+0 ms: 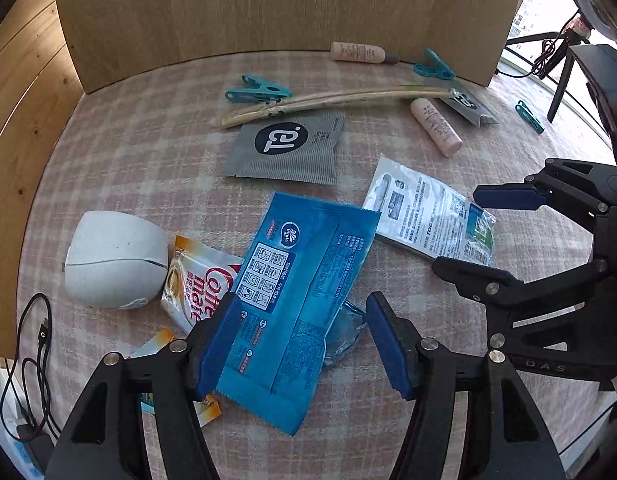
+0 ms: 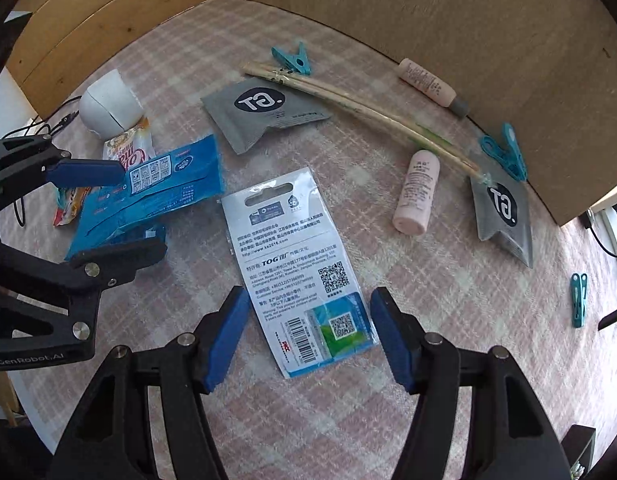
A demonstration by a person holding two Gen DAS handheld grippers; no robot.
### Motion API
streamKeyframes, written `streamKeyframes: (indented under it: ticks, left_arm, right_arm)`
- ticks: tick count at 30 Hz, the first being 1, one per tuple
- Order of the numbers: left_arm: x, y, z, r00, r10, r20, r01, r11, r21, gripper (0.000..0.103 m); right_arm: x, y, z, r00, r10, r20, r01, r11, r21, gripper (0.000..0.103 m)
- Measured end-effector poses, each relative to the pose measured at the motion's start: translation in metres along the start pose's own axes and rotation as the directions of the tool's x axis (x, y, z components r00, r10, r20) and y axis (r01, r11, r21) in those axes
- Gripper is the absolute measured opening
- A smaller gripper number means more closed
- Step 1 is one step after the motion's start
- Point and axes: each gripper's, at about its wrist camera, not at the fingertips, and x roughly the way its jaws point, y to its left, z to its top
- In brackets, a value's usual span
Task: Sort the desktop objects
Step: 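Grasp the blue Vinda tissue pack with the left tool while the right tool grasps the TOG card package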
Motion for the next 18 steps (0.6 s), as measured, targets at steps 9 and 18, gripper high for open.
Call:
streamKeyframes:
  ticks: [9, 18]
  left_arm:
    - [-0.002, 0.017, -0.001, 1.000, 0.006, -0.005, -0.006, 1.000, -0.028, 0.039]
    - [-0.014, 0.035, -0.013, 1.000, -0.001, 0.010, 0.001, 0.998, -0.061, 0.019]
  right_arm:
    - [0.001, -0.017, 0.016, 0.991, 0.126, -0.042, -0.126, 0.992, 0.007, 0.064]
    - [0.005, -0.001, 0.023, 0.998, 0.040, -0.052, -0.044, 0.995, -0.084, 0.067]
